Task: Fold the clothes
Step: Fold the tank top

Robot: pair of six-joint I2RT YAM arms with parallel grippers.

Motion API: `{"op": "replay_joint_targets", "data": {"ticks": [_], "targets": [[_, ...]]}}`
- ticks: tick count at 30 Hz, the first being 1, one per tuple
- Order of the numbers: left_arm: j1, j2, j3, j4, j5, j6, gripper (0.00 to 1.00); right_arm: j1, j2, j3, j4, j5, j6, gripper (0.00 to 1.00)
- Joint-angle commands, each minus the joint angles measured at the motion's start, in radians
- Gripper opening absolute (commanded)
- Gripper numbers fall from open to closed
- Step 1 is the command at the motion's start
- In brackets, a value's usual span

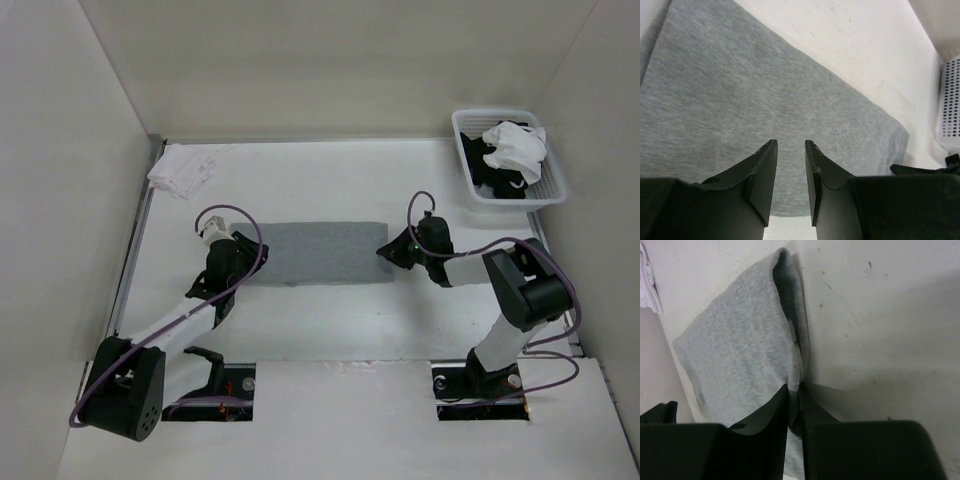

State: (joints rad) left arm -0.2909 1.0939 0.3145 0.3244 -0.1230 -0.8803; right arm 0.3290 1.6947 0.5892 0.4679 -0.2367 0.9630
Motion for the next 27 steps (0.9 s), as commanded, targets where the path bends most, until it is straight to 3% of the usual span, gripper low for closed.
{"op": "replay_joint_targets", "data": {"ticks": [1, 5, 8, 13, 17, 21, 27], "targets": [[-0.021, -0.042, 0.041, 0.004, 0.006, -0.002, 0.27, 0.006, -0.012, -0.058, 0.009, 0.007, 0.005, 0.12], [-0.056, -0.035, 0.049, 0.004, 0.0, -0.008, 0.27, 0.005, -0.163, -0.141, 0.022, 0.056, 0.011, 0.03], [-0.098, -0.029, 0.051, 0.008, -0.018, -0.014, 0.27, -0.003, -0.335, -0.196, -0.086, 0.114, -0.001, 0.01], [-0.171, -0.006, 0.057, 0.013, -0.038, -0.028, 0.27, -0.015, -0.72, -0.238, -0.427, 0.204, -0.069, 0.01], [-0.237, -0.011, 0.066, 0.016, -0.055, -0.042, 0.27, -0.009, -0.989, -0.149, -0.729, 0.25, -0.116, 0.01], [-0.27, -0.046, 0.064, 0.018, -0.072, -0.046, 0.27, 0.053, -0.992, 0.01, -0.845, 0.263, -0.132, 0.01], [-0.259, -0.147, 0.041, -0.01, -0.061, -0.048, 0.27, 0.268, -0.733, 0.277, -0.842, 0.394, -0.133, 0.02]]}}
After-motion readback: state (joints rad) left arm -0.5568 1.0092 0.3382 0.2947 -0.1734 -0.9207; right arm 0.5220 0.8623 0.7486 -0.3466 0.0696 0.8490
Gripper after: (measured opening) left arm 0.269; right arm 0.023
